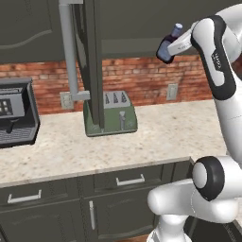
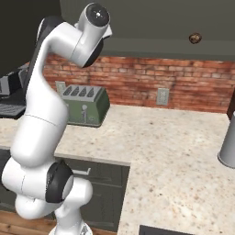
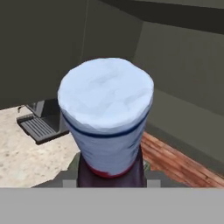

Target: Pick the condiment bottle and condiment bottle from the counter and place them in the cabinet.

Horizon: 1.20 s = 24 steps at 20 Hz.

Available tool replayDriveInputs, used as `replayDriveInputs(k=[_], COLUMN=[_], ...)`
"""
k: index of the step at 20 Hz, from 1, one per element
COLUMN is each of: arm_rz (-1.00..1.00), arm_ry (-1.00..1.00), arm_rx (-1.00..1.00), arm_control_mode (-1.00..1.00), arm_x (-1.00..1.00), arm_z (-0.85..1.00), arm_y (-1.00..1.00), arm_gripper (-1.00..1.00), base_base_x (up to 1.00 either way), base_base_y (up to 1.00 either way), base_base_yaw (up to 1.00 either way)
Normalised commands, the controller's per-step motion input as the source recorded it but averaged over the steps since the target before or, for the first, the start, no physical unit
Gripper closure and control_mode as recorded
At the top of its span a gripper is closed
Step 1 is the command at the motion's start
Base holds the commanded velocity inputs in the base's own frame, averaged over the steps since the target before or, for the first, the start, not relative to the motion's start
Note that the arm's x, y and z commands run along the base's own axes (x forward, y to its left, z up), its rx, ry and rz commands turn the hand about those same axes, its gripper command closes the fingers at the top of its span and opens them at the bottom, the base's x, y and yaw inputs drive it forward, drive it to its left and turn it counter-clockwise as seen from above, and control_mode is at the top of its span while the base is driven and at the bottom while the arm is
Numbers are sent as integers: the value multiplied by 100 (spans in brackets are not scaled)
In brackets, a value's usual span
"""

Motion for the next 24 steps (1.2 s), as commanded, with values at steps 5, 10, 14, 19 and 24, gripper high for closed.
replayDriveInputs(k=[5, 10, 14, 19, 24], arm_rz=[2, 2, 0, 0, 0], arm_ry=[0, 0, 0, 0, 0], arm_rx=[0, 0, -2, -3, -1], arm_control_mode=[-100, -100, -100, -100, -100], arm_x=[38, 36, 25, 16, 22], arm_z=[0, 0, 0, 0, 0], arm_y=[0, 0, 0, 0, 0], arm_gripper=[100, 100, 100, 100, 100], base_base_x=[0, 0, 0, 0, 0], base_base_y=[0, 0, 0, 0, 0], base_base_yaw=[0, 0, 0, 0, 0])
